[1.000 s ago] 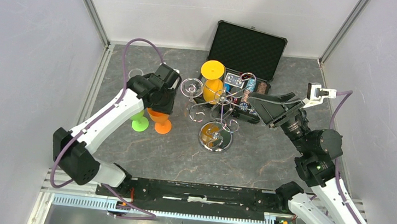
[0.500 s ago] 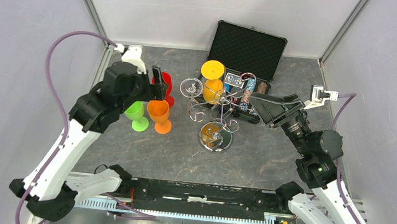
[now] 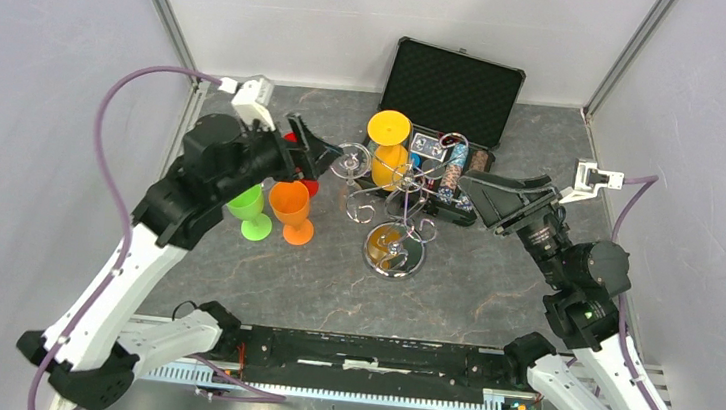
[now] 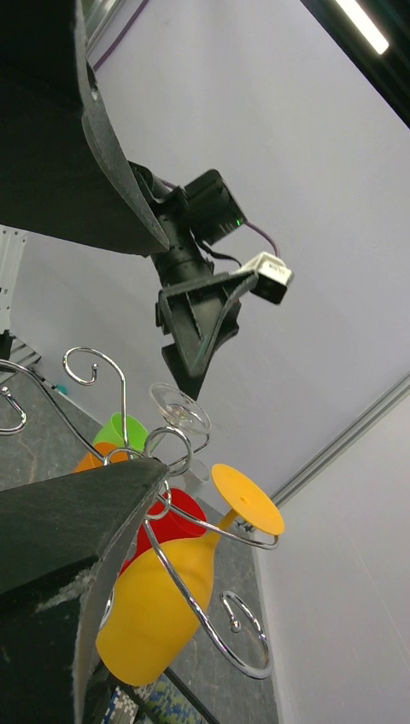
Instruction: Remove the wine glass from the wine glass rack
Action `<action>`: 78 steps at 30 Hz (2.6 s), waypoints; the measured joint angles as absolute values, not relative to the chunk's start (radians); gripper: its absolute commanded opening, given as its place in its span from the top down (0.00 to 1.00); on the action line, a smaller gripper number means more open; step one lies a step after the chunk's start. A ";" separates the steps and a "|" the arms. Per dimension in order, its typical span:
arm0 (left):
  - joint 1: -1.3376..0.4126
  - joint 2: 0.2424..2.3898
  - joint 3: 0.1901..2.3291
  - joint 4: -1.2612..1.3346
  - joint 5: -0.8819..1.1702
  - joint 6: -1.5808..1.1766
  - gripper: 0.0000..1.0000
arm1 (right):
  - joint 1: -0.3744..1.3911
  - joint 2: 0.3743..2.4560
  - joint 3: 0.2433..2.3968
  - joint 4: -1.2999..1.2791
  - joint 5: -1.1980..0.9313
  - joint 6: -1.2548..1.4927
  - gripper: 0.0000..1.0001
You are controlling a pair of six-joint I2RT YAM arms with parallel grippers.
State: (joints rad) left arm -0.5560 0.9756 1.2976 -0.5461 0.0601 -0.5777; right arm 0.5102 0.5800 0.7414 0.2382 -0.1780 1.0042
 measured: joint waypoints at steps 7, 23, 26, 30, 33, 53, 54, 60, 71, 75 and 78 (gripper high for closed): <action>-0.555 1.048 1.290 -0.551 0.108 -0.593 0.37 | 0.510 0.575 0.741 0.224 -0.178 1.004 0.07; -0.529 1.040 1.246 -0.508 0.238 -0.622 0.47 | 0.510 0.576 0.738 0.215 -0.174 1.005 0.08; -0.527 1.040 1.232 -0.494 0.237 -0.625 0.52 | 0.510 0.575 0.738 0.215 -0.174 1.005 0.08; -0.527 1.032 1.217 -0.480 0.235 -0.636 0.60 | 0.510 0.575 0.738 0.215 -0.174 1.005 0.08; -0.525 1.021 1.211 -0.476 0.235 -0.641 0.64 | 0.510 0.575 0.738 0.215 -0.174 1.005 0.08; -0.386 0.989 1.085 -0.258 0.398 -0.975 0.79 | 0.510 0.574 0.737 0.215 -0.174 1.006 0.08; -0.374 0.989 1.068 -0.226 0.416 -1.004 0.81 | 0.510 0.573 0.737 0.215 -0.174 1.006 0.08; -0.353 1.002 1.027 -0.129 0.508 -1.102 0.85 | 0.510 0.569 0.736 0.215 -0.173 1.006 0.08; -0.352 1.010 1.034 -0.155 0.561 -1.103 0.76 | 0.510 0.569 0.732 0.214 -0.170 1.005 0.08; -0.350 1.018 1.056 -0.194 0.559 -1.085 0.74 | 0.510 0.570 0.729 0.214 -0.170 1.006 0.08; -0.350 1.023 1.066 -0.209 0.556 -1.075 0.75 | 0.510 0.571 0.728 0.212 -0.170 1.006 0.08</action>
